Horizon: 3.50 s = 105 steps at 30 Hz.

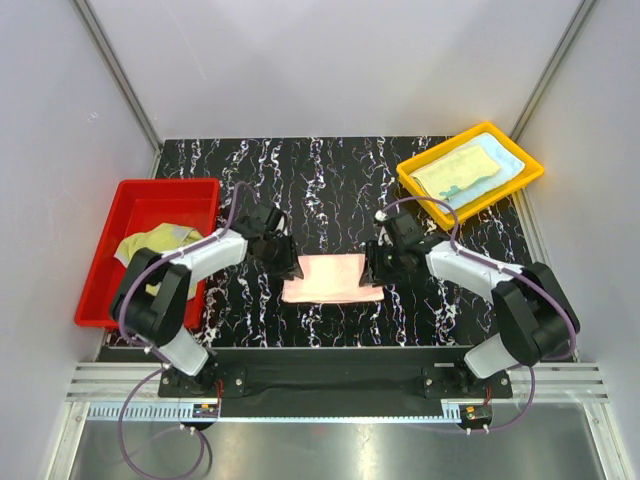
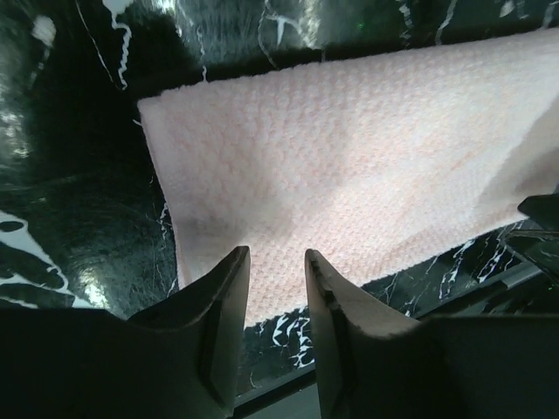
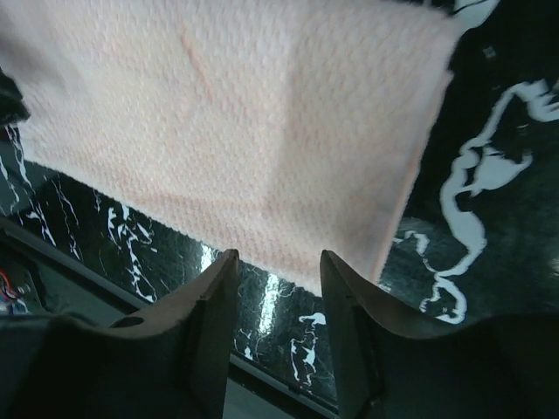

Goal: Fold and stack the towels
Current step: Smooth out wrinkles on the folded towel, then neatly place the folded towel into the bin

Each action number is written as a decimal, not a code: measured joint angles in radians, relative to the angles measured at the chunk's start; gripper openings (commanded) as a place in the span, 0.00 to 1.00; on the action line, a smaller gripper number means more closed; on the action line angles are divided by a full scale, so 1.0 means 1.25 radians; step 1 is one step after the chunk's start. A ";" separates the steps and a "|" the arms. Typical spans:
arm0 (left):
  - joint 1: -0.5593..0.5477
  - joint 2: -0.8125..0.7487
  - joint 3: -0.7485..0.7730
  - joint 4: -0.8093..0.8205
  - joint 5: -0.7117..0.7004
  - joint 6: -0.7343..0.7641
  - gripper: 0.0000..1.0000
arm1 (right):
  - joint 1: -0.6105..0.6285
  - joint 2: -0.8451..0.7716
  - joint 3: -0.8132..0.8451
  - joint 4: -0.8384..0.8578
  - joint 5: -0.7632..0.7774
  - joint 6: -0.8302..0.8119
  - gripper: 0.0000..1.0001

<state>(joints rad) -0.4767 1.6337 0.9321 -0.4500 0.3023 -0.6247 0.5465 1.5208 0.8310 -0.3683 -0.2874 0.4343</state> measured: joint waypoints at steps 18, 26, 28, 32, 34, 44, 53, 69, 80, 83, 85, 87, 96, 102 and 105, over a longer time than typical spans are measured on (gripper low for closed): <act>0.000 -0.132 -0.228 0.101 0.104 -0.005 0.38 | -0.112 0.048 0.002 0.025 -0.009 -0.028 0.57; -0.004 -0.155 -0.192 0.014 0.009 -0.001 0.43 | -0.112 0.054 -0.044 0.109 -0.059 0.008 0.52; -0.004 -0.173 -0.153 -0.042 -0.059 0.010 0.43 | -0.112 0.054 -0.051 0.125 -0.066 0.013 0.51; -0.001 -0.229 -0.042 -0.125 -0.154 0.039 0.45 | -0.113 0.064 -0.065 0.171 -0.092 0.029 0.43; 0.003 -0.249 0.017 -0.140 -0.190 0.056 0.45 | -0.113 0.078 -0.067 0.194 -0.104 0.035 0.30; 0.129 -0.260 0.107 -0.171 -0.218 0.126 0.46 | -0.114 0.105 -0.001 0.089 -0.076 -0.026 0.00; 0.142 -0.260 0.108 -0.190 -0.186 0.156 0.47 | -0.155 0.149 0.283 -0.136 0.018 -0.211 0.00; 0.145 -0.220 0.076 -0.095 -0.032 0.107 0.50 | -0.278 0.359 0.468 -0.294 0.001 -0.319 0.41; 0.016 0.054 0.042 0.121 0.055 -0.011 0.49 | -0.309 0.360 0.462 -0.290 -0.009 -0.280 0.45; -0.002 0.074 0.042 0.159 0.057 -0.029 0.49 | -0.310 0.359 0.457 -0.289 -0.012 -0.278 0.44; -0.010 0.087 0.043 0.180 0.058 -0.039 0.49 | -0.313 0.357 0.449 -0.287 -0.016 -0.277 0.44; -0.017 0.104 0.044 0.198 0.058 -0.048 0.48 | -0.316 0.353 0.439 -0.286 -0.018 -0.276 0.44; -0.038 0.169 0.078 0.237 0.068 -0.081 0.27 | -0.328 0.321 0.408 -0.271 -0.045 -0.269 0.45; -0.038 0.187 0.112 0.186 0.065 -0.076 0.00 | -0.331 0.304 0.396 -0.256 -0.058 -0.260 0.46; -0.038 0.185 0.143 0.141 0.044 -0.063 0.00 | -0.333 0.296 0.374 -0.240 -0.059 -0.255 0.43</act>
<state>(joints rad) -0.5243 1.8648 1.1103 -0.2733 0.3576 -0.7033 0.1307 1.8904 1.2987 -0.6689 -0.3607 0.1162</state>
